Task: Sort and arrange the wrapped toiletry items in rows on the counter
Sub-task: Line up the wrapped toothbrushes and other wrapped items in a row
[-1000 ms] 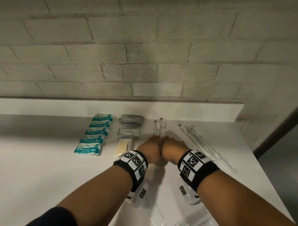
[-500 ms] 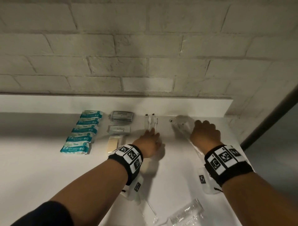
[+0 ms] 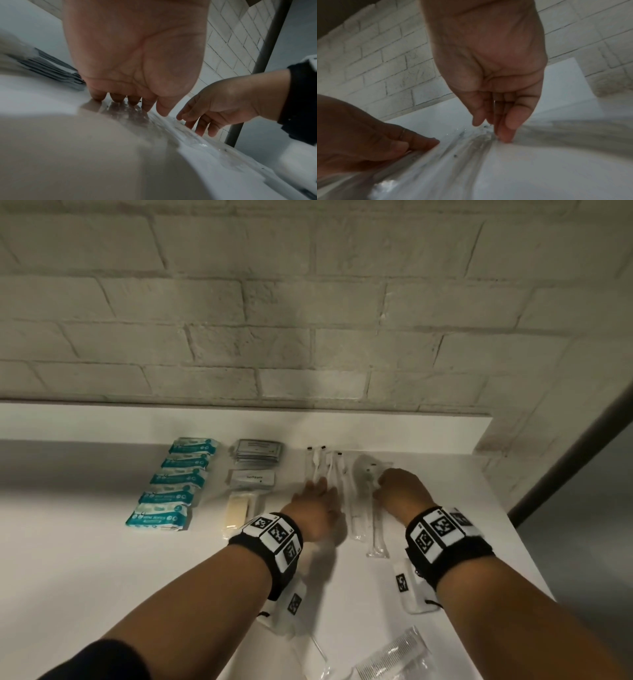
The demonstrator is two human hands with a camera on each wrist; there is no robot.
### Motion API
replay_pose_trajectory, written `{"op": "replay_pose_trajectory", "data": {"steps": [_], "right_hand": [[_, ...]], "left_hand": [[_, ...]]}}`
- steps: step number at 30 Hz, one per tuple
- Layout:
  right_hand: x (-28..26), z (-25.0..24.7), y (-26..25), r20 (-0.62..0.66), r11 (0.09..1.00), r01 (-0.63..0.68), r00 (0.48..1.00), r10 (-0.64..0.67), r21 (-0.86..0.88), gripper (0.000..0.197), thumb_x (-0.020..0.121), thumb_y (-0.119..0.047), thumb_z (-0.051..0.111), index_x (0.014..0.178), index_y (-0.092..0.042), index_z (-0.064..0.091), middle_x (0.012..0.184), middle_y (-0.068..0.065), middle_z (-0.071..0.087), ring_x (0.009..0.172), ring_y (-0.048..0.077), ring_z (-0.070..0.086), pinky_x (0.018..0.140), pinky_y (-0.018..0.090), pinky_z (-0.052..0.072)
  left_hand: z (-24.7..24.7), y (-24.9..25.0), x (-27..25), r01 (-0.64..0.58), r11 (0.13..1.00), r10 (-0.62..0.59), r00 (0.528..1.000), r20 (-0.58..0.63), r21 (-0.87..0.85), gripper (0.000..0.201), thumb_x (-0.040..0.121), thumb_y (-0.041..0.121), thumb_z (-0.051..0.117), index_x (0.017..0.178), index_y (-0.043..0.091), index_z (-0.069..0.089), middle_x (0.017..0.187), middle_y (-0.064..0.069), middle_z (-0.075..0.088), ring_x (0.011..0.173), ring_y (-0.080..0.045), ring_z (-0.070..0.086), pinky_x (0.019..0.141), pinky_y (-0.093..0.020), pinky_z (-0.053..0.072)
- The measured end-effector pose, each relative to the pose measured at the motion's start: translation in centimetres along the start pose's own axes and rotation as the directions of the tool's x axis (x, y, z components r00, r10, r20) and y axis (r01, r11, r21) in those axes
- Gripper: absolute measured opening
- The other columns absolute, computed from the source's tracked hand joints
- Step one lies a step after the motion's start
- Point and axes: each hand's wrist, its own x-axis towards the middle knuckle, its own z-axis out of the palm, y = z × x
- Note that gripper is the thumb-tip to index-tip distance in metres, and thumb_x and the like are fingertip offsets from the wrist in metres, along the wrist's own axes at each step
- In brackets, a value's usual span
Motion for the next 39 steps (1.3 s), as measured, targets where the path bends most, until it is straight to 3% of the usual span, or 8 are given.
{"op": "replay_pose_trajectory", "data": {"steps": [7,12,15,21,26,31,36,39], "right_hand": [[-1.2,1.4,-0.5,-0.058,0.927,0.335,0.935,-0.349,-0.170,0.027,0.093,-0.026,0.050,0.114,-0.026,0.067,0.124,0.001,0.061,0.115,0.024,0.058,0.095,0.032,0.045],[-2.4,1.2,-1.3,-0.064,0.857,0.274,0.941,-0.333,-0.436,0.033,0.093,-0.022,0.044,0.121,-0.024,0.062,0.122,0.001,0.061,0.117,0.026,0.054,0.097,0.039,0.039],[-2.8,2.4,-2.3,0.098,0.821,0.344,0.936,-0.337,-0.457,0.037,0.093,-0.016,0.043,0.127,-0.022,0.056,0.129,0.002,0.059,0.123,0.025,0.050,0.100,0.042,0.036],[-2.6,1.8,-3.1,0.296,0.849,0.338,0.928,-0.228,-0.405,0.064,0.094,-0.007,0.035,0.154,-0.020,0.014,0.162,-0.001,0.004,0.149,0.028,0.001,0.116,0.059,0.006],[-2.5,-0.2,-1.5,-0.085,0.919,0.131,0.981,-0.174,-0.372,0.041,0.090,-0.018,0.043,0.130,-0.013,0.052,0.134,0.014,0.047,0.122,0.034,0.048,0.098,0.042,0.042],[-2.5,-0.4,0.1,0.070,0.975,-0.029,0.996,0.046,-0.219,0.064,0.077,-0.029,0.072,0.132,-0.011,0.044,0.122,0.010,0.057,0.110,0.027,0.060,0.082,0.034,0.048],[-2.1,-0.7,0.1,0.129,0.990,-0.041,0.990,0.058,-0.132,0.050,0.090,-0.004,0.049,0.138,0.000,0.036,0.135,0.017,0.052,0.123,0.029,0.053,0.096,0.033,0.044],[-1.8,-1.0,-0.3,0.064,0.998,-0.059,0.996,0.060,-0.009,0.047,0.088,-0.002,0.046,0.135,0.000,0.038,0.128,0.018,0.056,0.117,0.031,0.057,0.090,0.034,0.046]], "left_hand": [[0.4,-0.1,0.3,0.019,1.000,-0.019,1.000,0.018,-0.004,0.057,0.102,0.031,0.035,0.153,0.015,0.014,0.162,-0.010,-0.002,0.148,-0.034,-0.001,0.115,-0.053,0.012],[0.2,0.0,0.1,0.024,1.000,-0.023,0.999,0.035,-0.018,0.058,0.102,0.027,0.035,0.153,0.017,0.012,0.162,-0.010,-0.004,0.148,-0.034,-0.004,0.115,-0.054,0.010],[0.1,0.2,0.0,0.037,0.998,-0.035,0.998,0.043,-0.050,0.063,0.100,0.023,0.037,0.154,0.016,0.005,0.162,-0.010,-0.005,0.148,-0.034,-0.004,0.115,-0.055,0.009],[0.1,0.7,0.0,0.036,0.995,-0.035,0.999,0.017,-0.094,0.070,0.097,0.024,0.041,0.154,0.024,0.000,0.161,-0.006,-0.013,0.147,-0.037,-0.013,0.116,-0.058,0.004],[0.1,1.0,0.4,-0.037,0.999,0.036,0.999,0.020,0.013,0.061,0.099,0.026,0.034,0.154,0.028,0.008,0.162,0.001,-0.013,0.145,-0.037,-0.018,0.115,-0.059,-0.001],[0.2,1.3,1.1,-0.019,0.998,0.015,0.997,0.075,0.055,0.056,0.101,0.030,0.029,0.154,0.026,0.009,0.162,0.000,-0.010,0.146,-0.039,-0.015,0.114,-0.061,0.002],[0.3,1.4,1.2,0.013,0.997,-0.019,0.997,0.075,0.077,0.057,0.101,0.033,0.029,0.154,0.028,0.008,0.162,-0.001,-0.013,0.145,-0.041,-0.016,0.113,-0.061,0.002],[0.1,1.7,1.3,0.032,0.994,-0.041,0.996,0.082,0.107,0.060,0.100,0.036,0.030,0.154,0.028,0.004,0.161,-0.001,-0.017,0.144,-0.041,-0.019,0.114,-0.059,-0.001]]}}
